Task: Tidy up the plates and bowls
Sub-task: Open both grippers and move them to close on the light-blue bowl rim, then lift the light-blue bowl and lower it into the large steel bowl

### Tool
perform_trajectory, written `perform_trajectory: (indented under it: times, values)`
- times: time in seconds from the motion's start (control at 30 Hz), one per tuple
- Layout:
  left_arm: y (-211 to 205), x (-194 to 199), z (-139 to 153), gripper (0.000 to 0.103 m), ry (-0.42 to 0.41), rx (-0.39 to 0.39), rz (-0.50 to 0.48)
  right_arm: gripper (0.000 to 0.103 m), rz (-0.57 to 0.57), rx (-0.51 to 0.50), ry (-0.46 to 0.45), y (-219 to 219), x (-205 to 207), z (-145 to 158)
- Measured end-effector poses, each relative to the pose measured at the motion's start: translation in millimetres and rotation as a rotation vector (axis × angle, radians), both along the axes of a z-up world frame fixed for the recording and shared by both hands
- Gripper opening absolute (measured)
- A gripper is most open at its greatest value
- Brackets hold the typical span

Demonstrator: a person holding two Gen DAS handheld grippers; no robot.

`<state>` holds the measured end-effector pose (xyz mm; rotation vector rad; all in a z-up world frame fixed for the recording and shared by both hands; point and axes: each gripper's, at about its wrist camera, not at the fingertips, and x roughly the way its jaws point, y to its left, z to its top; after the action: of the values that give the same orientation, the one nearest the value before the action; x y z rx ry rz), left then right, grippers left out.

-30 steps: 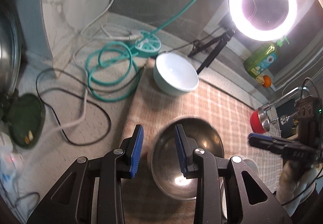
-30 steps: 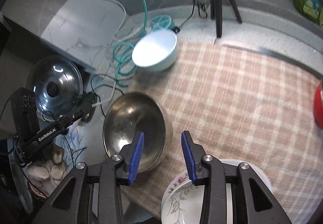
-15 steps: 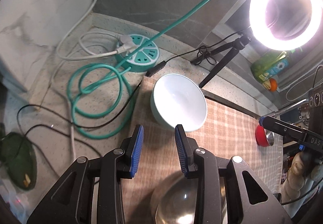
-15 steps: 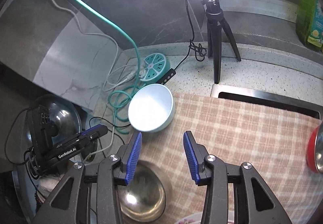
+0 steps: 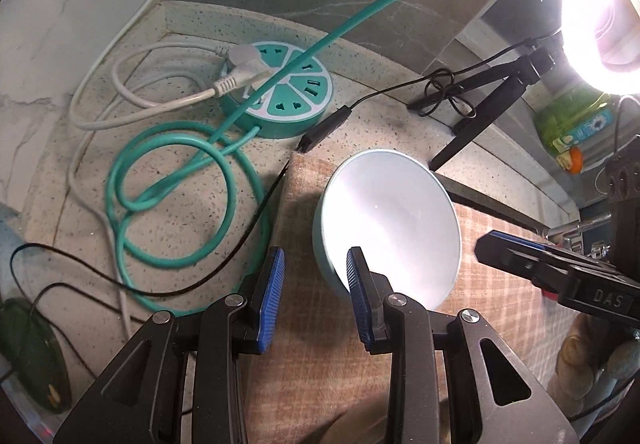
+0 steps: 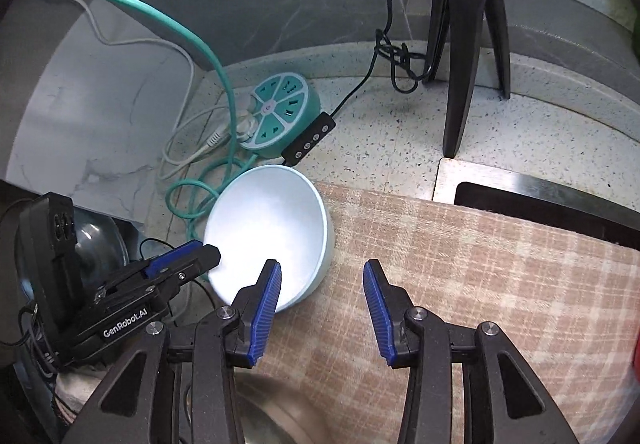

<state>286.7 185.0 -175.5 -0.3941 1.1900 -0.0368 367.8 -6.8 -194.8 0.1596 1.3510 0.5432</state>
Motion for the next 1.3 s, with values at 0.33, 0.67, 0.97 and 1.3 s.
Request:
perform_trajectory:
  times: [0.33,0.67,0.97,1.3]
  values:
    - [-6,6,-5,0.017,-0.009,0.016,-0.006,0.018,0.011,-0.023,0.038,9,11,-21]
    - [-19,-1,2,0.013,-0.025,0.045,-0.007,0.009,0.021,-0.019,0.035,13,4,-15]
    - [-27,-28,43,0.013,-0.095,0.042,0.003,0.009,0.047,0.026,-0.009,1,-15,31]
    - [-37,-86,88,0.013,-0.167,0.045,0.028,0.009,0.123,0.04,-0.082,-5,-66,91]
